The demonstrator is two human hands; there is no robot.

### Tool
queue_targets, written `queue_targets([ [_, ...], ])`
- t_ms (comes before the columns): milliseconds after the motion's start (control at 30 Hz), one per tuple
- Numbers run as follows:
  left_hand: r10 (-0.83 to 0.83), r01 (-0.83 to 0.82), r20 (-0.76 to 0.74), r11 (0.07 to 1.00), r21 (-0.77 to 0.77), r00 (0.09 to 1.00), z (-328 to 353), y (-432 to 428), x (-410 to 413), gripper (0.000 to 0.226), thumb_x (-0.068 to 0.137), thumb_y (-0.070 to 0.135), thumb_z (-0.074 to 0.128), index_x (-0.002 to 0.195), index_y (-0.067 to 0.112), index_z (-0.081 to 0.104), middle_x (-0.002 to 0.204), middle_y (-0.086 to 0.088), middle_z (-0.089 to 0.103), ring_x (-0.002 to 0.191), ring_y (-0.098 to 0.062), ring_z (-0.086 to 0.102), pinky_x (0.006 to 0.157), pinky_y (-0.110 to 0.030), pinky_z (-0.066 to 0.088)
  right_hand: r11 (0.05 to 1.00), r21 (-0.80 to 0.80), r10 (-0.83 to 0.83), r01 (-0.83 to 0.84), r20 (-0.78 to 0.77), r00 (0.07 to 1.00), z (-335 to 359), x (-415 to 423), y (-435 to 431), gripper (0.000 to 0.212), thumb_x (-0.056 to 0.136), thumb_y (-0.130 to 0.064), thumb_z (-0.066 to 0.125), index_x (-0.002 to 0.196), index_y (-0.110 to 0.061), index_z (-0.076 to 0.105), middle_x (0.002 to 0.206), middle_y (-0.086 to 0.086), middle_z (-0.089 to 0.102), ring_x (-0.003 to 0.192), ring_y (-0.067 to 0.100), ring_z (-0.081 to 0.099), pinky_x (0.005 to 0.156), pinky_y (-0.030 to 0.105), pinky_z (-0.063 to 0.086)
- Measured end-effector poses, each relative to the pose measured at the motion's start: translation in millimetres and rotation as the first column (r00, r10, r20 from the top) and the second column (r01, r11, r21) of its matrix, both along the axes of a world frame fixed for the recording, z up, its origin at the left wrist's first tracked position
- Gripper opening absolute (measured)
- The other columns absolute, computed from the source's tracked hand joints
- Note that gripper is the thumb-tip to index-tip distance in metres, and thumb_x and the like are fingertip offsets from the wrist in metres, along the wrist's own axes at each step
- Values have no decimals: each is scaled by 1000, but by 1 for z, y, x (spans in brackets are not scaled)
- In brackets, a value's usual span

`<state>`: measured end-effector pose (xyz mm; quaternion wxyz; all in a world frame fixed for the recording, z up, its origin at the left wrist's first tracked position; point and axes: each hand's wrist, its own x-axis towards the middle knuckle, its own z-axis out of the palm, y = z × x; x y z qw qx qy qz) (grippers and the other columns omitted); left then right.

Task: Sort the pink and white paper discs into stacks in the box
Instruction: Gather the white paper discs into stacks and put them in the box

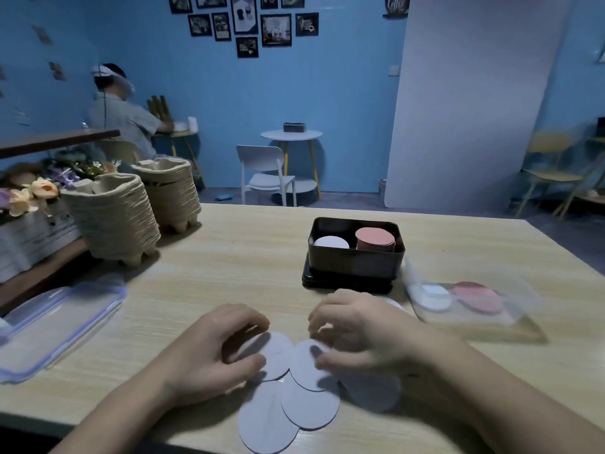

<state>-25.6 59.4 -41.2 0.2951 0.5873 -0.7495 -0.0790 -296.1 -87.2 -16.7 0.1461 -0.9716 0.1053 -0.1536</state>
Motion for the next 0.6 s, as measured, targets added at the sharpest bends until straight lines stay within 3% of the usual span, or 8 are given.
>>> queue_targets([
  [100, 26, -27, 20, 998, 53, 999, 0, 7, 0, 56, 73, 47, 81, 127, 39, 65, 122, 28, 64, 120, 1, 60, 100, -29, 49, 998, -4, 54, -55, -109, 993, -5, -6, 2, 59, 85, -68, 69, 130, -31, 60, 133, -10, 60, 124, 10, 55, 101, 36, 49],
  [200, 30, -31, 20, 998, 56, 999, 1, 7, -3, 62, 69, 46, 85, 128, 42, 65, 122, 27, 65, 122, 0, 60, 101, -32, 51, 997, 18, 73, -72, -127, 989, -3, -9, 3, 66, 82, -67, 75, 134, -32, 58, 136, -13, 60, 129, 6, 51, 105, 35, 46],
  [467, 65, -65, -41, 998, -13, 997, -2, 9, -3, 51, 72, 44, 83, 121, 32, 72, 114, 26, 71, 108, -1, 68, 89, -28, 54, 999, 25, 38, -37, -71, 997, -4, -4, 10, 51, 85, -54, 77, 127, -31, 62, 117, -4, 67, 109, 13, 60, 92, 40, 52],
  [600, 116, -124, -96, 989, -85, 989, -3, 10, -2, 42, 77, 46, 78, 115, 28, 72, 103, 17, 73, 96, -12, 71, 79, -34, 55, 999, 38, 27, -26, -24, 999, -3, -1, 12, 48, 85, -53, 77, 124, -29, 62, 109, -5, 67, 97, 15, 62, 84, 39, 52],
])
